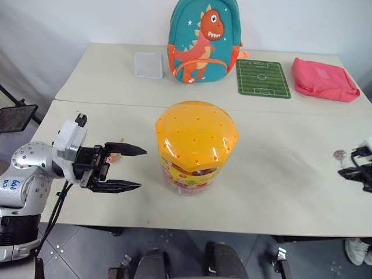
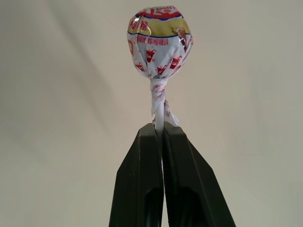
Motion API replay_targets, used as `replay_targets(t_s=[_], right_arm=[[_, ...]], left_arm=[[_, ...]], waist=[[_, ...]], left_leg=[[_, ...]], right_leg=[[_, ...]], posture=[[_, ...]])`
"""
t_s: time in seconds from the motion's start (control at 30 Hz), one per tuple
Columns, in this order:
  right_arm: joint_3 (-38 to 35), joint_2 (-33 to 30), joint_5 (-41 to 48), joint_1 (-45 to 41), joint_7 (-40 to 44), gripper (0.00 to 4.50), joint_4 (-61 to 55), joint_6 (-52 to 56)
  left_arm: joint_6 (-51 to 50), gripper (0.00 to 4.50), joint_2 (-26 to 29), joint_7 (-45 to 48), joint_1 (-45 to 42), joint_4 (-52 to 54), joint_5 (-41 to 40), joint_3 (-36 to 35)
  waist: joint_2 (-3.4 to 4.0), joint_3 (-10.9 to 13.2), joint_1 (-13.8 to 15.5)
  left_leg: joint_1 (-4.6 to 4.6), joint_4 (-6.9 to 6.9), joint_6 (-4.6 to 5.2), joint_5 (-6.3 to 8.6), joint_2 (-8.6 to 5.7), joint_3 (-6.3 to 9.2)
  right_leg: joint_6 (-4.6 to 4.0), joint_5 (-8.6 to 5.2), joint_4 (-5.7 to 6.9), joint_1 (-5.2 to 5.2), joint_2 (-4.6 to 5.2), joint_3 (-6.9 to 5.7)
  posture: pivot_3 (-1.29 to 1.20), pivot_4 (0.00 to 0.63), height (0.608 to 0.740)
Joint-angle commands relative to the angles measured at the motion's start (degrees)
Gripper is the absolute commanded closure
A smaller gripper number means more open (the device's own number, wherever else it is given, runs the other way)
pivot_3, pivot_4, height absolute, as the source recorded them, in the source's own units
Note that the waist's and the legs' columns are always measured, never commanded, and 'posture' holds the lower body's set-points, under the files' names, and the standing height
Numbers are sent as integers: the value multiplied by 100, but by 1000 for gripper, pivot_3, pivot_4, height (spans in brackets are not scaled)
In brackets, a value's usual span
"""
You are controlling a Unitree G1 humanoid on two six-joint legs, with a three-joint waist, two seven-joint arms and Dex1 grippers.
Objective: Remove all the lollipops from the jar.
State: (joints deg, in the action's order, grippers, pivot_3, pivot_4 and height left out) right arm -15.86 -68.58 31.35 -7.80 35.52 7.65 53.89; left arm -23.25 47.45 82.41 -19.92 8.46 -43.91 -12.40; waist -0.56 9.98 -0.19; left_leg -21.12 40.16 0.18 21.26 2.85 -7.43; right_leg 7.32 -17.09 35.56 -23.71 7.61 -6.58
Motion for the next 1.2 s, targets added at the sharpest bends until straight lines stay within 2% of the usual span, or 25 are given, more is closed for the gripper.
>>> replay_targets(t_s=[0.03, 0.17, 0.27, 0.4, 0.53, 0.6, 0.67, 0.77, 0.87, 0.97, 1.07, 1.2], right_arm=[[518, 164, -612, -354, -5, 4465, 389, -319], [949, 346, -904, -748, 170, 4465, 702, -205], [963, 175, -838, -636, 716, 3819, 461, -105], [606, 42, -936, -552, 917, 2565, 461, -255], [16, -272, -958, -318, 1463, 1223, 476, -964], [-707, -144, -709, -114, 2227, 558, 301, -2080], [-1551, 144, -192, 86, 3226, 20, 14, -2951], [-2099, 725, 527, 32, 3712, 20, -476, -3291], [-1821, 1126, 951, 347, 3886, 20, -1325, -2988], [-1221, 1512, 727, 842, 4126, 20, -1984, -3433], [-460, 2177, 338, 1052, 4024, 20, -2335, -4124], [63, 2795, -442, 1152, 3953, 20, -1798, -5427]], left_arm=[[5, 535, 38, -40, -82, 89, -50, -80], [39, 535, 139, 29, -2, 165, -31, -124], [17, 535, 229, -29, 82, 176, -64, -286], [98, 535, 235, -119, 232, 132, -9, -399], [335, 535, 255, -407, 402, -57, 341, -489], [833, 535, 233, -621, 504, -386, 837, -502], [1005, 535, 184, -738, 624, -671, 958, -621], [1159, 535, 43, -926, 777, -906, 947, -795], [1262, 535, 38, -1083, 1145, -843, 1168, -771], [1182, 535, 51, -1281, 1276, -784, 1216, -781], [1489, 535, -145, -1677, 1612, -389, 1485, -787], [1799, 535, -438, -2293, 2207, 55, 1916, -822]], waist=[[13, 4, -3], [21, 5, -6], [21, 4, -2], [21, 5, 1], [28, 8, 14], [28, 7, 17], [33, 6, 16], [27, 7, 8], [19, 5, 7], [18, 6, 44], [18, 6, 65], [19, 6, 42]], left_leg=[[0, -1, 0, 0, 0, 0], [-1, 0, 0, 0, 0, -1], [-1, -1, 0, 0, 1, 2], [-1, -1, 0, 0, 1, 3], [-4, -3, 0, 0, 0, 1], [-3, -2, 1, 0, -1, 0], [1, -7, 1, 0, -1, -4], [3, -11, 0, 1, 2, -2], [6, -7, 0, 1, 4, 3], [4, -5, 0, 1, 4, 11], [2, -1, 1, 2, 0, 15], [3, -1, 1, 2, -3, 12]], right_leg=[[0, 0, 0, 0, 0, 1], [1, 0, 0, -2, 0, 1], [1, 0, 2, -2, 0, 0], [1, 0, 2, -1, 0, -1], [1, 0, 0, -3, 1, 0], [1, 1, -3, -2, 2, 0], [1, 1, -6, -1, 0, 1], [2, 1, -5, 0, -6, -1], [2, 1, 1, 3, -4, -2], [2, 1, 7, 3, -2, -7], [2, 1, 5, 6, 2, -7], [2, 1, 5, 5, 3, -6]], posture=[[0, 150, 740], [0, 150, 740], [0, 150, 740], [0, 150, 740], [0, 150, 740], [0, 150, 740], [0, 150, 740], [0, 150, 740], [0, 150, 740], [0, 150, 740], [0, 150, 740], [0, 150, 740]])
